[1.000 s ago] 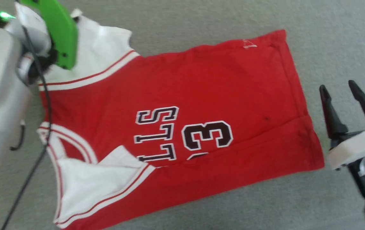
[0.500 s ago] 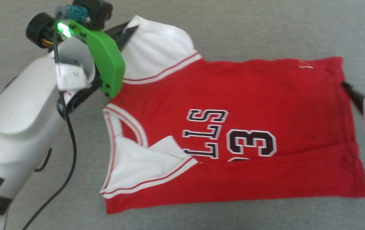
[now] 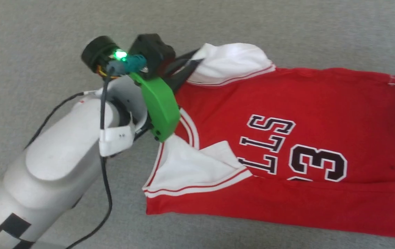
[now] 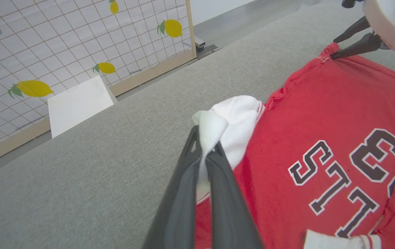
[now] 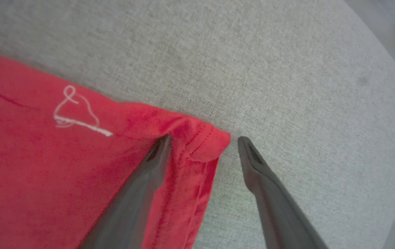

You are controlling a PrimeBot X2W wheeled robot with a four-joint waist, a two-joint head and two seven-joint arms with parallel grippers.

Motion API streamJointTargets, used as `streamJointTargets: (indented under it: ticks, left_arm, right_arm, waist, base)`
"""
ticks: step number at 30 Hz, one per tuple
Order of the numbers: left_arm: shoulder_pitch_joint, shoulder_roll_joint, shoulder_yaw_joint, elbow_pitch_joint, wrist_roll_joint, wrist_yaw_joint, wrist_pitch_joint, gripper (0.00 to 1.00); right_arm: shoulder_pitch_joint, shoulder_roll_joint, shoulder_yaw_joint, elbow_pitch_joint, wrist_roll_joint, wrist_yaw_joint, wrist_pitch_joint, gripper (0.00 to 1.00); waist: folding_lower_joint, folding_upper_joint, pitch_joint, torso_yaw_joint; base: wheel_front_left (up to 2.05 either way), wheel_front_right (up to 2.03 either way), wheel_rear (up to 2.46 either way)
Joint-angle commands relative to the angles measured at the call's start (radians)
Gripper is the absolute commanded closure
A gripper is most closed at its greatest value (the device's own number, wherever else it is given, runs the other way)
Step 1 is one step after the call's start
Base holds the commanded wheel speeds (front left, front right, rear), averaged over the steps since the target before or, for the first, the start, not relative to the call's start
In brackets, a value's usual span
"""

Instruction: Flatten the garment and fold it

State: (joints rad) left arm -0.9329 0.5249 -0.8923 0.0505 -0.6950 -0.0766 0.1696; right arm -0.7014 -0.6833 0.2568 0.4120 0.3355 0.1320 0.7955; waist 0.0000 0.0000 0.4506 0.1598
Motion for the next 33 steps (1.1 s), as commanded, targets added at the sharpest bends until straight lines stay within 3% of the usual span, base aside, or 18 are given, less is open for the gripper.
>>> streamJointTargets:
  ticks: [1,2,3,4,14,20,26,33]
  left_arm:
    - [0.018,-0.013,-0.007,-0.011,0.016,0.012,-0.016,1.0]
    - [0.02,-0.015,-0.007,-0.012,0.016,0.014,-0.019,1.0]
    - [0.023,-0.017,-0.007,-0.011,0.016,0.017,-0.025,1.0]
    - [0.027,-0.018,-0.005,-0.01,0.015,0.02,-0.032,1.0]
    - [0.152,0.021,0.035,0.027,-0.031,0.075,-0.12,1.0]
    - [0.282,0.079,0.059,-0.002,-0.081,0.123,-0.153,1.0]
    - [0.44,0.131,0.056,-0.034,-0.137,0.158,-0.172,1.0]
    - [0.558,0.152,0.012,-0.015,-0.154,0.179,-0.166,1.0]
  right_arm:
    - [0.014,-0.005,0.071,0.046,0.01,-0.001,-0.017,0.0]
    - [0.018,-0.006,0.081,0.055,0.017,-0.001,-0.018,0.29]
    - [0.022,-0.008,0.093,0.064,0.024,-0.001,-0.023,0.73]
    - [0.022,-0.009,0.099,0.068,0.03,-0.001,-0.031,1.0]
    - [0.039,0.02,0.048,0.077,0.051,-0.001,-0.238,1.0]
    - [0.158,0.048,-0.071,0.02,0.054,-0.001,-0.331,1.0]
    - [0.361,0.109,-0.202,-0.091,0.041,-0.001,-0.364,1.0]
    - [0.58,0.17,-0.27,-0.22,0.027,-0.001,-0.299,1.0]
  waist:
    - [0.0,0.0,0.029,0.032]
    - [0.0,0.0,0.028,0.032]
    - [0.0,0.0,0.024,0.031]
    - [0.0,0.0,0.02,0.029]
    - [0.0,0.0,-0.119,-0.027]
    - [0.0,0.0,-0.214,-0.057]
    - [0.0,0.0,-0.269,-0.074]
    - [0.0,0.0,-0.274,-0.079]
  base:
    - [0.0,0.0,0.0]
    - [0.0,0.0,0.0]
    - [0.0,0.0,0.0]
    - [0.0,0.0,0.0]
    - [0.0,0.0,0.0]
    - [0.0,0.0,0.0]
    - [0.0,0.0,0.0]
    - [0.0,0.0,0.0]
